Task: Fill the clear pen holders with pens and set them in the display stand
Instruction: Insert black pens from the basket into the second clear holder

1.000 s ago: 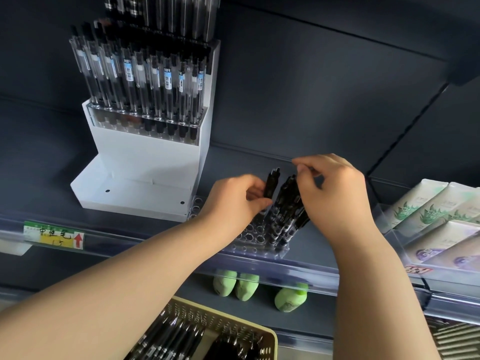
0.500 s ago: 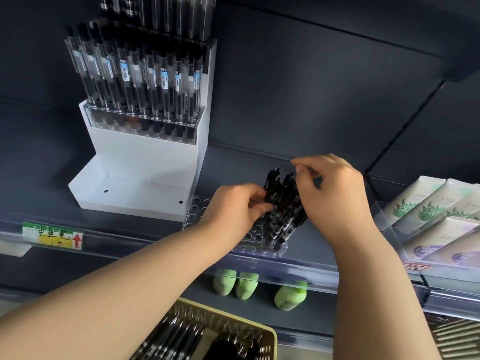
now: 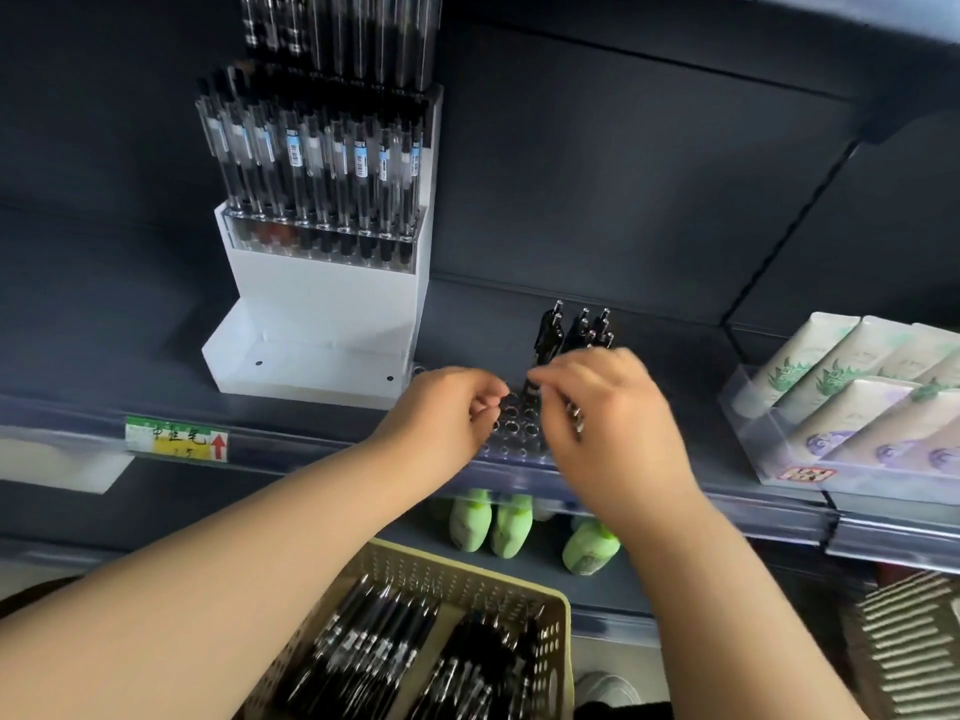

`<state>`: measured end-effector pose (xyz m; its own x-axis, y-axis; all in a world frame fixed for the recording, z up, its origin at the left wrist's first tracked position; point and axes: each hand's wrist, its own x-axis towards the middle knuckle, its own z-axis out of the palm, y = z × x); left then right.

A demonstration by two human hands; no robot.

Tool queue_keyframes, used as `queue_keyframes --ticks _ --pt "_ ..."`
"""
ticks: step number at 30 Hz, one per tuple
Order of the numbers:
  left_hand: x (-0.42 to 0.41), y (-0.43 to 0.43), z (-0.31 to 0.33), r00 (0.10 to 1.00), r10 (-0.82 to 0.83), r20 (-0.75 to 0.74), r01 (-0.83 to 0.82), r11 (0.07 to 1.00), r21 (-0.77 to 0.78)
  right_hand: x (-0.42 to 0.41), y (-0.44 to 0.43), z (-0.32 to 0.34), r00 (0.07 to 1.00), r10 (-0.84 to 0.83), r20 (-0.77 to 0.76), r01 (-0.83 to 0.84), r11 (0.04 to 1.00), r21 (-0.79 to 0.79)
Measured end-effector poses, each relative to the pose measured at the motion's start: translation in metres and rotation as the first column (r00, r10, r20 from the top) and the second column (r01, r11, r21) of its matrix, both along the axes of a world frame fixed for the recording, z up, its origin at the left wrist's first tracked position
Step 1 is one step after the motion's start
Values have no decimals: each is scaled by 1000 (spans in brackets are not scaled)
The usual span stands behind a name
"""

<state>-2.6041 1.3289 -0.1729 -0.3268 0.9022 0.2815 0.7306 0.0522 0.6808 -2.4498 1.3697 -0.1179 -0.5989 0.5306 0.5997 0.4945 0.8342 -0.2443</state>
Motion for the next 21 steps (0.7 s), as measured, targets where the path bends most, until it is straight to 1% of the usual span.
queue_keyframes --ticks 3,5,7,9,11,12,14,18,21 --pt "-1 -24 -1 986 -58 -155 44 995 -90 -1 -29 -19 996 72 54 -75 996 50" --pt "-3 -41 -5 983 -67 -171 47 992 -118 1 -45 -31 994 85 74 -87 996 24" --pt "-5 -59 -12 988 -41 -152 18 989 -146 3 -61 -49 989 90 120 -83 995 -58" --pt "-4 -75 -25 985 -43 -165 1 969 -245 4 -77 -72 957 115 267 -62 978 -200" --pt "-2 -90 -40 973 -108 -206 14 911 -413 3 -90 -99 876 162 453 5 938 -346" --pt "0 -98 -47 962 -145 -233 12 871 -491 3 -95 -112 828 173 534 62 918 -393" --pt "2 -110 -61 941 -197 -275 -9 799 -602 2 -103 -135 739 181 649 185 872 -454" --pt "6 -128 -85 930 -238 -279 -60 653 -755 12 -114 -175 640 203 741 390 745 -541" --pt "14 -137 -103 913 -298 -278 -68 561 -825 16 -119 -193 596 235 768 436 708 -555"
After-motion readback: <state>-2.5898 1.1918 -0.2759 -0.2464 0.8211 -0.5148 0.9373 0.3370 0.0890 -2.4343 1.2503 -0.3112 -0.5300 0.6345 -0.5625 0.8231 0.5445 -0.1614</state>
